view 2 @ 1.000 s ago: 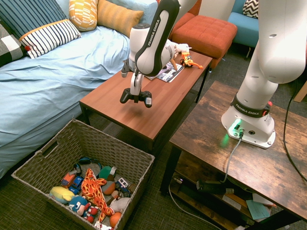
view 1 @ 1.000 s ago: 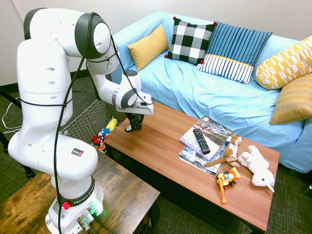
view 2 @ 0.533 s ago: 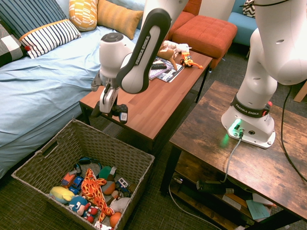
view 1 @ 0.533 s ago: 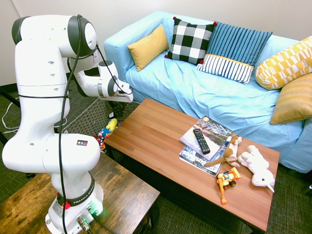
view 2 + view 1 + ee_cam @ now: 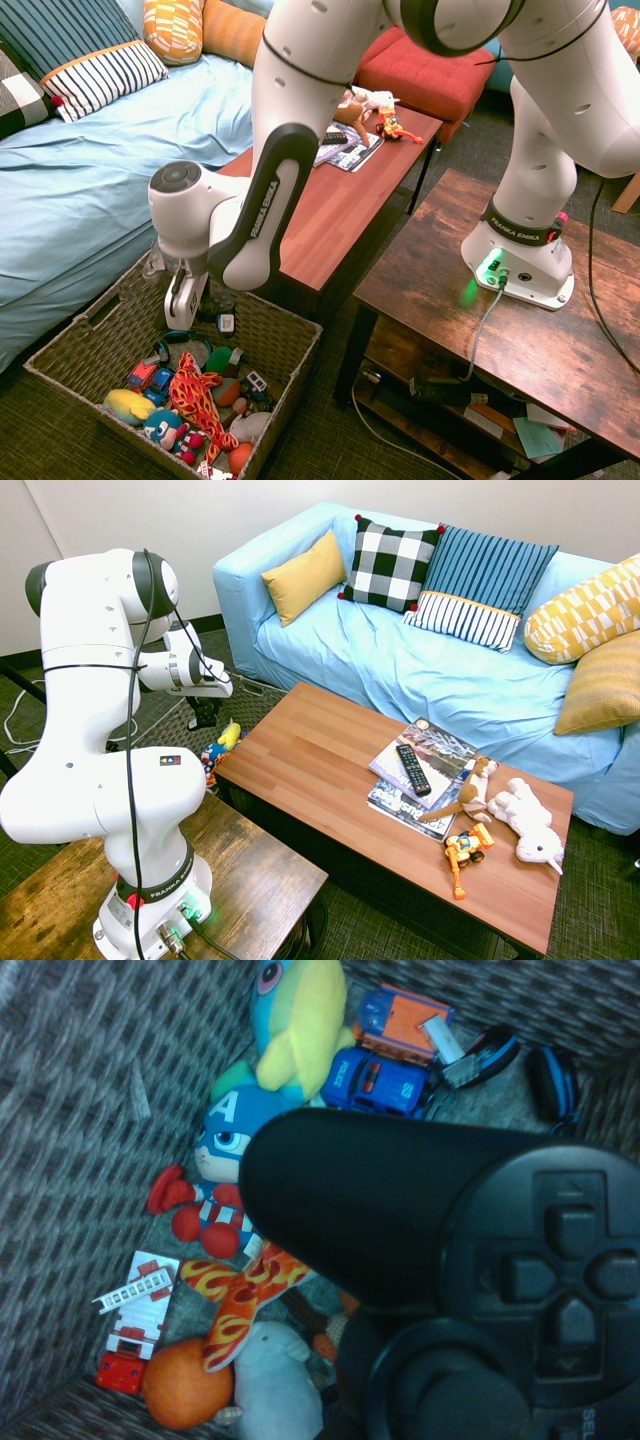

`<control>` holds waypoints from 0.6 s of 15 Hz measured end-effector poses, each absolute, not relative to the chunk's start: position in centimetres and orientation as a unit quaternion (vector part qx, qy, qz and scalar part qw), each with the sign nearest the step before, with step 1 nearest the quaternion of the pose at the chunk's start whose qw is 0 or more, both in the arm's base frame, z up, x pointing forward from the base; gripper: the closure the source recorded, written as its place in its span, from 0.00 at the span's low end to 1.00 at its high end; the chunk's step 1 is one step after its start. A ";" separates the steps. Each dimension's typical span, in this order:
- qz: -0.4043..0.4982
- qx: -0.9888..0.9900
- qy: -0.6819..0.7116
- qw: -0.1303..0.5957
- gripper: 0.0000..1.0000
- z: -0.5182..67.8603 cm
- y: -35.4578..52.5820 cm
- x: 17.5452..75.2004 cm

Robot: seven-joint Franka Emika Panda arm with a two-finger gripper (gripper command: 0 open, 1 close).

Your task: Put the gamepad in the basket

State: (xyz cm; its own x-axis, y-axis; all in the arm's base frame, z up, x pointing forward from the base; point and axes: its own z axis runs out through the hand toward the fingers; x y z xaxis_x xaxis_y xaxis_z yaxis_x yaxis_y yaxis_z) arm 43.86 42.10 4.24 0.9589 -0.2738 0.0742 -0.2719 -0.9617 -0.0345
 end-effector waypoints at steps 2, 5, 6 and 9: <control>-0.032 -0.989 0.147 0.004 1.00 0.2 42.7 43.9; -0.021 -0.987 0.158 -0.010 1.00 -4.8 43.4 45.0; -0.017 -0.987 0.161 -0.015 1.00 -6.3 43.6 45.3; -0.006 -0.986 0.167 -0.029 1.00 -9.9 44.1 45.9</control>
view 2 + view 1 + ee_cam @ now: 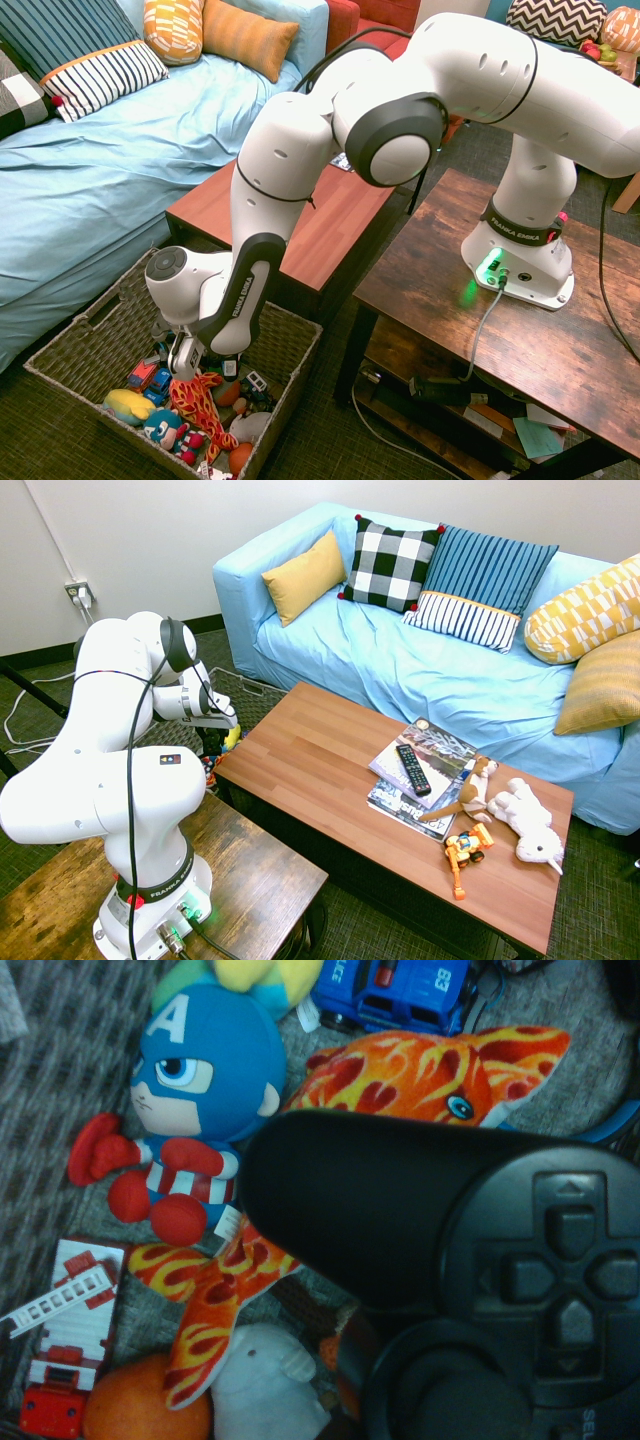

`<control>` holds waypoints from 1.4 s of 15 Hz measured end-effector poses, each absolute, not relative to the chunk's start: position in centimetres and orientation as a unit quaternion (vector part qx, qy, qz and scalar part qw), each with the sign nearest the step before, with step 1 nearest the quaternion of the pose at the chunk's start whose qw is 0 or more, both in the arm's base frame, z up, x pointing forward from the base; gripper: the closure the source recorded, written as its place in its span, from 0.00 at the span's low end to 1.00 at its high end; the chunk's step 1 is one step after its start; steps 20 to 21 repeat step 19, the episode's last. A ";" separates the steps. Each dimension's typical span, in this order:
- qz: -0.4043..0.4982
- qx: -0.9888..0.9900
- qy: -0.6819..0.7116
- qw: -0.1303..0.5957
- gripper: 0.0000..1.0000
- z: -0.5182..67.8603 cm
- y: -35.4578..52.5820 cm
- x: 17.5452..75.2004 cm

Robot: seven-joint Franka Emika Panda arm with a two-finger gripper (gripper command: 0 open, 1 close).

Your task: Put the gamepad in the basket

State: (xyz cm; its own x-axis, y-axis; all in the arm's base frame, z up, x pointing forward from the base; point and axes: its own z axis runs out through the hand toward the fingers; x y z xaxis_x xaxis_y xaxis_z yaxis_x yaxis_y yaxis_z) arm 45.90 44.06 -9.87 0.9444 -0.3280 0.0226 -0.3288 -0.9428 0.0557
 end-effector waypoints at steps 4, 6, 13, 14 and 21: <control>-0.004 0.984 -0.173 0.040 0.00 -11.7 44.0 46.9; -0.003 0.983 -0.180 0.038 0.00 -11.7 43.6 47.8; -0.002 0.982 -0.184 0.034 0.00 -9.8 44.6 50.0; -0.002 0.982 -0.187 0.034 0.00 -9.6 44.4 50.4; -0.005 0.982 -0.186 0.033 0.00 -9.5 44.3 50.5</control>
